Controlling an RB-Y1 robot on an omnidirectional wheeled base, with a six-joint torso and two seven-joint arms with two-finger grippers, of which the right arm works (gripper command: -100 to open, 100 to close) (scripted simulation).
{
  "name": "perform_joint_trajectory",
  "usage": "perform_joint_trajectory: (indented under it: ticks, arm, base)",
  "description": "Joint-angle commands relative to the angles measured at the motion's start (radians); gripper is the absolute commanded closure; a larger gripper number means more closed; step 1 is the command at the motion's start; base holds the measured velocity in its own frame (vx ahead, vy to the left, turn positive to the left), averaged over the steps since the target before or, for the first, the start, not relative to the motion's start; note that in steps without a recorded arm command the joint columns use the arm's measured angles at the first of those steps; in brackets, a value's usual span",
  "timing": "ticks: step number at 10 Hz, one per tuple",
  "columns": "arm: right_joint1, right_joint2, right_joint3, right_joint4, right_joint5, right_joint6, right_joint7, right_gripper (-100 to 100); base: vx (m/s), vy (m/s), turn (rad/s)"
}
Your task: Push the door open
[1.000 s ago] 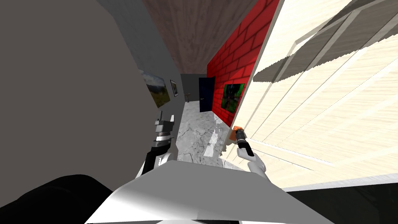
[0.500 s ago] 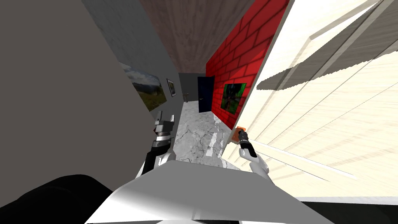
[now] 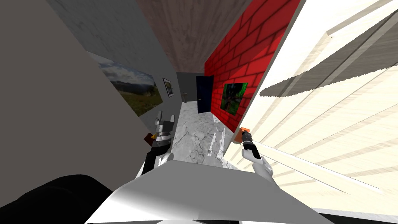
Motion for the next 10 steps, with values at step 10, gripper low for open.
perform_joint_trajectory:
  ticks: [10]
  arm:
    - [0.011,-0.02,-0.126,0.01,-0.021,-0.005,0.034,100]
  base:
    - [0.189,0.045,-0.062]
